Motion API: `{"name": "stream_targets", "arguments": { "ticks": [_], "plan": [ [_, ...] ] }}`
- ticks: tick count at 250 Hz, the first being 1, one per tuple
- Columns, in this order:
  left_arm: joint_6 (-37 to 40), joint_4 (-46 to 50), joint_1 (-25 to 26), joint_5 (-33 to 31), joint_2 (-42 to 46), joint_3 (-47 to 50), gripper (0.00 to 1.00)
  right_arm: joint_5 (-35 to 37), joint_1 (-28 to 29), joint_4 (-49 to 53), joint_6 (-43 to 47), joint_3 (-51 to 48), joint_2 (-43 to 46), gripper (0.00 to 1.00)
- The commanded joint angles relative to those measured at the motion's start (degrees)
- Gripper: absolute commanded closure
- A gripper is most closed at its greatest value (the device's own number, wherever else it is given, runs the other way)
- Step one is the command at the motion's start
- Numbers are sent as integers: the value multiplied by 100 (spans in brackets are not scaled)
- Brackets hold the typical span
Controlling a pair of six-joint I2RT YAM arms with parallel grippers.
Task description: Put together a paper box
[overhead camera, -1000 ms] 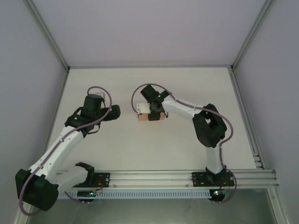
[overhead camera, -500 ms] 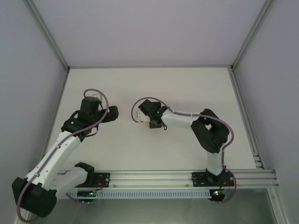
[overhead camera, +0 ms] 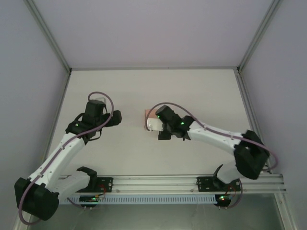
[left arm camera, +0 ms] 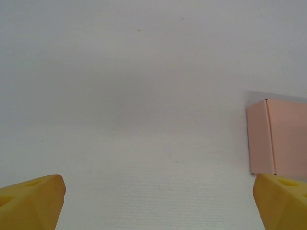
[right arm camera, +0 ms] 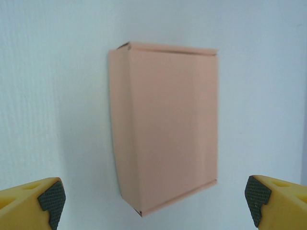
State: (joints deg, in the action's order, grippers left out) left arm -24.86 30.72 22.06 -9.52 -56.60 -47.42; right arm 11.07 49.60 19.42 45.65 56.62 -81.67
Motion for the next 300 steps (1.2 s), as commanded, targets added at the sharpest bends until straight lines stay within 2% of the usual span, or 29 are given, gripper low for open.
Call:
{"name": "stream_targets", "arguments": {
  "ticks": [1,28,59,89,119,159,183,225,250,267,276,284,290,300],
  "plan": [
    [306,-408,-85,-662,-84,-226,1,-460,-429,-144,-764,-186,680,1],
    [383,-1024,-348,-1008,-305,20,0,-358,-1177,-957,-2101,-571,1234,1],
    [755,-1865,-823,-1249,-633,444,0,-372,-2374,-1153,-3456,-1001,1628,1],
    [1649,-3202,-1079,-1618,-796,1135,0,-52,-3250,-1598,-3878,-1591,1784,1],
    [1860,-4803,-1219,-1771,-843,2062,0,-529,-3982,-2648,-3910,-2400,1738,1],
    [2310,-6939,-1319,-1377,-800,3212,0,-1114,-4501,-4661,-4332,-3421,1600,1],
    [2332,-7379,-1423,-1254,-1030,3344,0,-1504,-4837,-5960,-4526,-3913,1274,1],
    [2430,-8080,-1609,-714,-1704,3280,0,-1771,-5114,-6498,-4554,-3995,740,1],
    [2562,-8616,-1709,-722,-2062,3287,0,-2096,-5279,-6757,-4598,-3830,120,1],
    [2379,-9645,-1920,-618,-2668,3520,1,-2344,-5394,-7140,-4604,-3705,-580,1],
    [2340,-10328,-2073,-275,-3096,3650,1,-2301,-5379,-7749,-4924,-3693,-941,1],
    [2367,-10737,-2121,-274,-3378,3650,1,-2269,-5360,-7355,-4783,-3687,-732,1],
    [2361,-10711,-2128,-284,-3399,3622,1,-2242,-5390,-6819,-4475,-3604,-540,1],
    [2250,-9862,-2141,-263,-3103,3457,1,-1972,-5364,-6934,-4556,-3561,-626,1]
  ]
}}
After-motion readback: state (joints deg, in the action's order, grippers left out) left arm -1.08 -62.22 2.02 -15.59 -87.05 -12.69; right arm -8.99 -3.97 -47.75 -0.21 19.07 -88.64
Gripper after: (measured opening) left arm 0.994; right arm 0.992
